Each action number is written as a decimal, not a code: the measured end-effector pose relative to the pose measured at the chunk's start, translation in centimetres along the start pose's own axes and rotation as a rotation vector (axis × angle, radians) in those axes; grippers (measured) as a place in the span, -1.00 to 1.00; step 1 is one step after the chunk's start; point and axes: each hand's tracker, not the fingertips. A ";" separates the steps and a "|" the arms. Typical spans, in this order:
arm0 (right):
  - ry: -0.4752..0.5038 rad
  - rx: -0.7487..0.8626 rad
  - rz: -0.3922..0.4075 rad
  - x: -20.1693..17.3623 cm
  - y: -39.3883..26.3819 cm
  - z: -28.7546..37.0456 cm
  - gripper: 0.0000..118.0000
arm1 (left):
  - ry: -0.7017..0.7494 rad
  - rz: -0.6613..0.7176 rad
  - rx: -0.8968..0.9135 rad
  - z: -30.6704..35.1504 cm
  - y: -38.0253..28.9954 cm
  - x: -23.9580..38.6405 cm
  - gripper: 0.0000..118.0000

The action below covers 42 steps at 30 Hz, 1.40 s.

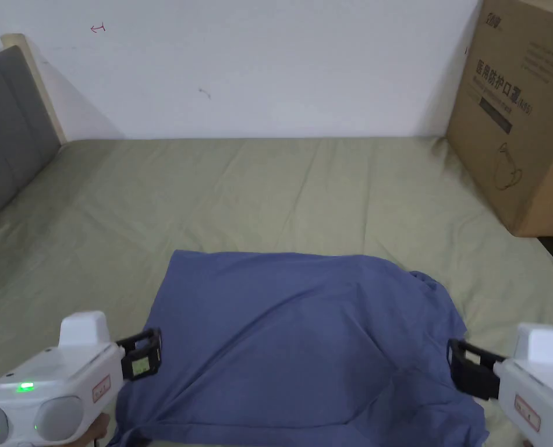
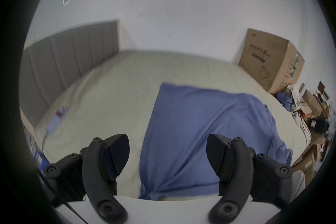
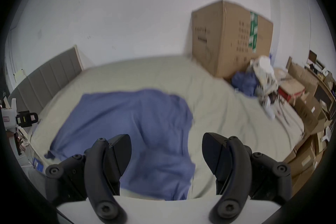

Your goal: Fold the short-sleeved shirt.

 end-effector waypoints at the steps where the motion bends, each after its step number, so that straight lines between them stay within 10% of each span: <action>1: -0.004 0.039 -0.002 -0.3 1.0 0.6 0.41 | -0.005 -0.015 0.038 0.6 0.9 0.5 0.57; 7: -0.026 0.222 0.029 -2.4 4.8 3.4 0.41 | -0.020 -0.014 0.234 2.7 3.7 2.4 0.47; 11: -0.070 0.284 0.066 -4.2 5.4 4.6 0.33 | -0.025 -0.032 0.295 3.2 3.7 3.5 -0.03; 15: -0.082 0.308 0.077 -4.9 5.1 4.7 -1.00 | -0.060 -0.017 0.323 3.3 2.9 3.8 -0.98; 16: -0.085 0.309 0.082 -5.0 5.0 4.7 -1.00 | -0.067 -0.011 0.325 3.4 2.6 3.8 -1.00; 34: -0.045 0.239 0.077 -4.5 3.7 3.1 -1.00 | -0.060 0.050 -0.214 -1.5 -4.4 -3.6 -0.96; 37: -0.044 0.229 0.083 -4.5 3.6 2.6 -1.00 | -0.052 0.057 -0.323 -2.2 -6.2 -4.7 -0.51; 39: -0.043 0.222 0.081 -4.5 3.5 2.4 -1.00 | -0.037 0.089 -0.355 -2.6 -7.3 -5.2 0.19; 42: -0.045 0.206 0.088 -4.5 3.3 1.9 -1.00 | -0.010 0.079 -0.402 -3.2 -8.8 -5.3 0.47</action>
